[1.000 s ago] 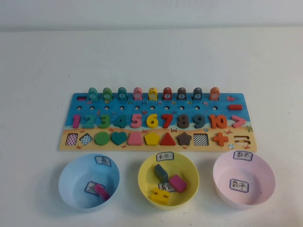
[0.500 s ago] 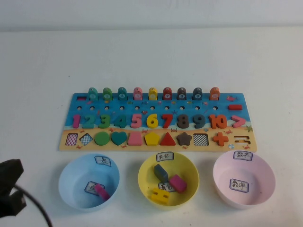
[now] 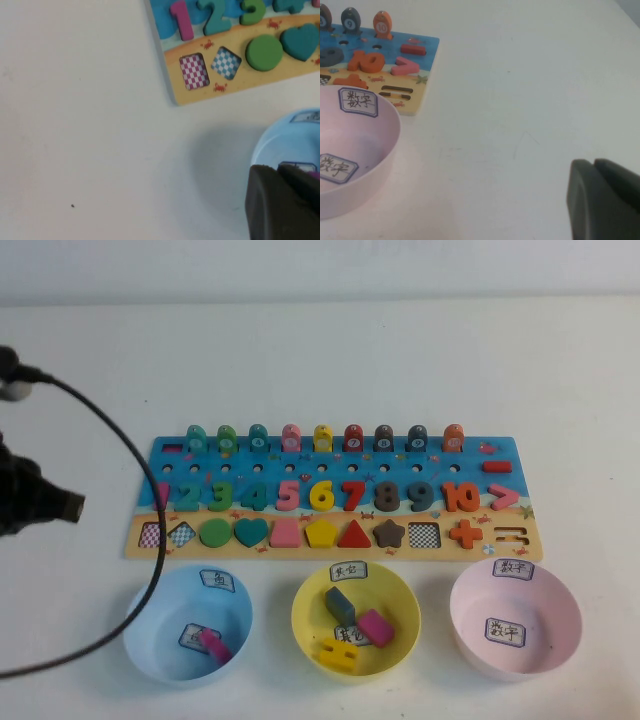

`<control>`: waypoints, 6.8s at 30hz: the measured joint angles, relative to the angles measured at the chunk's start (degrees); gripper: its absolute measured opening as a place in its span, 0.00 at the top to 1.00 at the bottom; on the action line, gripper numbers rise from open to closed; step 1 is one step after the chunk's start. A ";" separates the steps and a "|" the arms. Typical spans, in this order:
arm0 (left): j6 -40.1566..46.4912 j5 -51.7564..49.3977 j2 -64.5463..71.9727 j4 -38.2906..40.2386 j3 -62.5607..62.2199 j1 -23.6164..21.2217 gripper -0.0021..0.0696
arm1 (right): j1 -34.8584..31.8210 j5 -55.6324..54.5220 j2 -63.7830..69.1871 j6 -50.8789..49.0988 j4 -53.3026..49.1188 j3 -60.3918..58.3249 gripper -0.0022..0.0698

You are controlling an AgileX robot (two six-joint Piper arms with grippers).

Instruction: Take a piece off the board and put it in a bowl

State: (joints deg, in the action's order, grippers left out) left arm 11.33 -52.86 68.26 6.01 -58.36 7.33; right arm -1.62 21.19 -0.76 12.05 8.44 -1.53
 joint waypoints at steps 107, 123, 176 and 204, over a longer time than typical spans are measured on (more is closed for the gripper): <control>-9.64 -8.38 55.19 -0.58 -41.06 11.51 0.72 | 0.00 0.00 0.00 0.00 0.00 0.00 0.99; -9.64 -8.38 55.08 -0.58 -41.06 11.51 0.72 | 0.00 0.00 0.00 0.00 0.00 0.00 0.99; 1.73 -6.41 42.73 0.50 -41.06 44.12 0.72 | 0.00 0.00 0.00 0.00 0.00 0.00 0.99; 5.85 0.05 50.79 4.31 -40.72 44.98 0.41 | 0.00 0.00 0.00 0.00 0.13 0.00 0.99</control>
State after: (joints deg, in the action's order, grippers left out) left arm 17.18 -52.81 119.05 10.32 -99.08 52.31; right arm -1.62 21.19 -0.76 12.05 8.57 -1.53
